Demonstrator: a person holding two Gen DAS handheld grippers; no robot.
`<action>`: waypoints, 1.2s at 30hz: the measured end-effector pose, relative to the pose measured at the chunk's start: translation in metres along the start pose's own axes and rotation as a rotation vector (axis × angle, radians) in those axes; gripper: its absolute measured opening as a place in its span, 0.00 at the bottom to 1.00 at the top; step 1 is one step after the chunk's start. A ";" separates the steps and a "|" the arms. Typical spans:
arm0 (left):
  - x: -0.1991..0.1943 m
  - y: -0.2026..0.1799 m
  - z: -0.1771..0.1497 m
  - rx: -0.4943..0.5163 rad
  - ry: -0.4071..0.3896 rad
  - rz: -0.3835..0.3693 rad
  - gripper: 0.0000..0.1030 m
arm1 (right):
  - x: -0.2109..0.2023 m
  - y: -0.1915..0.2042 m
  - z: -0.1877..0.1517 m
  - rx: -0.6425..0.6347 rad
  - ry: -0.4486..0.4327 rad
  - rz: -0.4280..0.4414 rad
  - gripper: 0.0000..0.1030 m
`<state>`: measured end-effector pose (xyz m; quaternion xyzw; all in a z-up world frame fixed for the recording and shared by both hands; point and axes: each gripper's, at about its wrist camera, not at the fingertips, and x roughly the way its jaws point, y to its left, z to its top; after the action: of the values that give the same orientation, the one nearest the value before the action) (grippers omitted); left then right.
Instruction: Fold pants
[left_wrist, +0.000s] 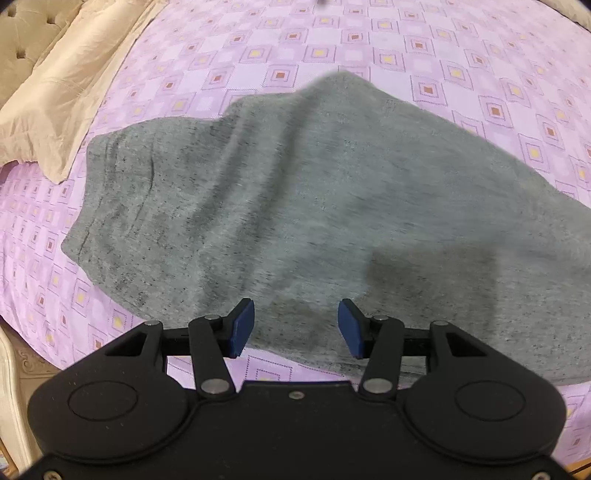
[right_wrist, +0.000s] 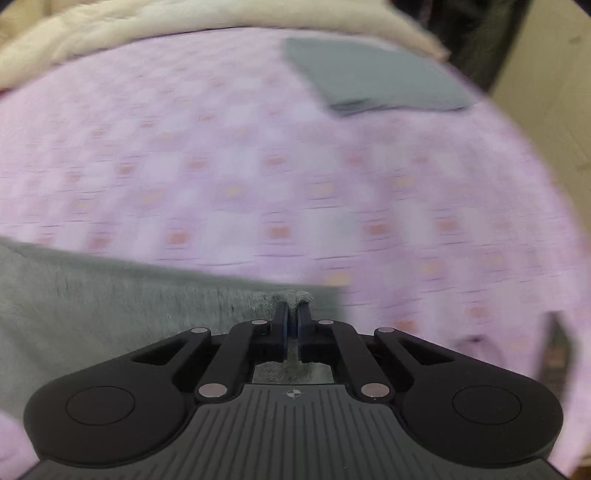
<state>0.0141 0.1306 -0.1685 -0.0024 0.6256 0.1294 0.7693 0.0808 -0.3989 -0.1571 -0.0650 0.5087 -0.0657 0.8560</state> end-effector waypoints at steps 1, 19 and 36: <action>0.002 0.000 0.000 -0.001 0.001 -0.001 0.55 | 0.007 -0.007 -0.004 0.023 0.032 -0.042 0.03; 0.024 -0.003 -0.013 0.085 0.133 -0.053 0.51 | -0.052 0.061 0.004 -0.116 -0.135 0.141 0.09; 0.005 0.056 -0.028 0.111 0.051 -0.136 0.52 | -0.084 0.327 -0.063 -0.867 -0.085 0.689 0.15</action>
<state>-0.0229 0.1814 -0.1708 -0.0056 0.6496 0.0417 0.7591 0.0002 -0.0657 -0.1727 -0.2438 0.4460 0.4360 0.7427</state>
